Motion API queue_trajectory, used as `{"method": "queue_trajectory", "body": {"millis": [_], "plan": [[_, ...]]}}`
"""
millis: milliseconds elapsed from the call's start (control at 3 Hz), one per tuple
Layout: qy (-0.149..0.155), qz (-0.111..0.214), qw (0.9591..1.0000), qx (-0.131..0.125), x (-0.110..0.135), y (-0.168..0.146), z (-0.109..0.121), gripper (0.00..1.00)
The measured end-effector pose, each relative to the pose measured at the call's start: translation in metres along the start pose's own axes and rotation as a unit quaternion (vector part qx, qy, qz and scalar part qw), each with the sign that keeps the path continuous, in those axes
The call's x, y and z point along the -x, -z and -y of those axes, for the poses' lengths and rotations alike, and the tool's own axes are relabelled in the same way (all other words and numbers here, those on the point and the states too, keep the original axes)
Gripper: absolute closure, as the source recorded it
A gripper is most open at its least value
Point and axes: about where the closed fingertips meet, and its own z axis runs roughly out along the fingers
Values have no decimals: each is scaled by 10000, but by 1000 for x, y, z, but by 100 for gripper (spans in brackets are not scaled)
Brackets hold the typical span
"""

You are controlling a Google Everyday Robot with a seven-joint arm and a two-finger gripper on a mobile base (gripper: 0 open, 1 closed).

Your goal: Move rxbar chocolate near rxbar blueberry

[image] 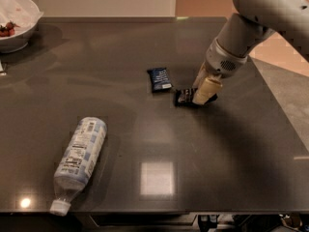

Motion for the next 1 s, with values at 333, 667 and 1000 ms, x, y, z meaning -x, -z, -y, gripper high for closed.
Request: {"method": "queue_trajectory", "body": {"millis": [333, 667, 1000], "plan": [[-152, 126, 9998, -71, 14, -11, 38, 100], [-200, 284, 9993, -148, 27, -17, 59, 81], [-193, 285, 9993, -145, 28, -19, 60, 59]]}}
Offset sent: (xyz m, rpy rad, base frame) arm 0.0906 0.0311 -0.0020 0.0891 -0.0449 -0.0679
